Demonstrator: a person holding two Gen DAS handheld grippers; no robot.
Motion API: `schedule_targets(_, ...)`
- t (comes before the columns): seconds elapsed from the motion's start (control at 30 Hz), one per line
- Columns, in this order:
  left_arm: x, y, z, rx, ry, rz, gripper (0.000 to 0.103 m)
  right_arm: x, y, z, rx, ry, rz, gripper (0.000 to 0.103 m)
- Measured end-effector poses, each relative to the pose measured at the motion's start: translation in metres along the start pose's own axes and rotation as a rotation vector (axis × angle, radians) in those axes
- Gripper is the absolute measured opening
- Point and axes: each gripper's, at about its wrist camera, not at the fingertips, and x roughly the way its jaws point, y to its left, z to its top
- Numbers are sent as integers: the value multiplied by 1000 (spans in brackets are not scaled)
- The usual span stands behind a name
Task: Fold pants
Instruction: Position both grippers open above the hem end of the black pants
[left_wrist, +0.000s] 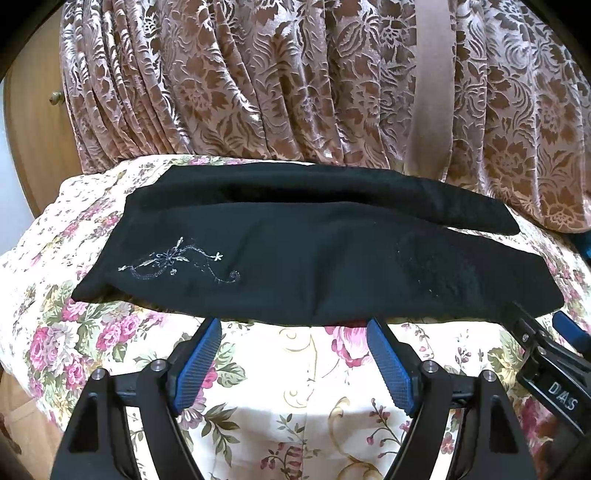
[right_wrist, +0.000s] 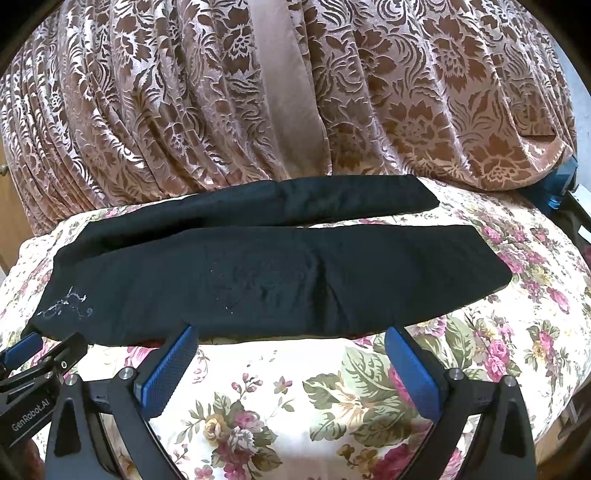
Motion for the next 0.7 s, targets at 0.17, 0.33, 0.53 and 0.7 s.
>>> schedule_targets(0.17,1,-1,-1,1,3,0,81,1,0,0,-1,1,1,103)
schedule_targets(0.33,2,-1,-2,3,7,0,81,3,1,-1,-1,10,3,103)
schedule_targets(0.53,4,-1,-2,1,13,6,81,3,0,-1,-1,12,4,103)
schedule_targets(0.7,5,0,-3,-3,19,4,81,3,0,0,0,13,3,103)
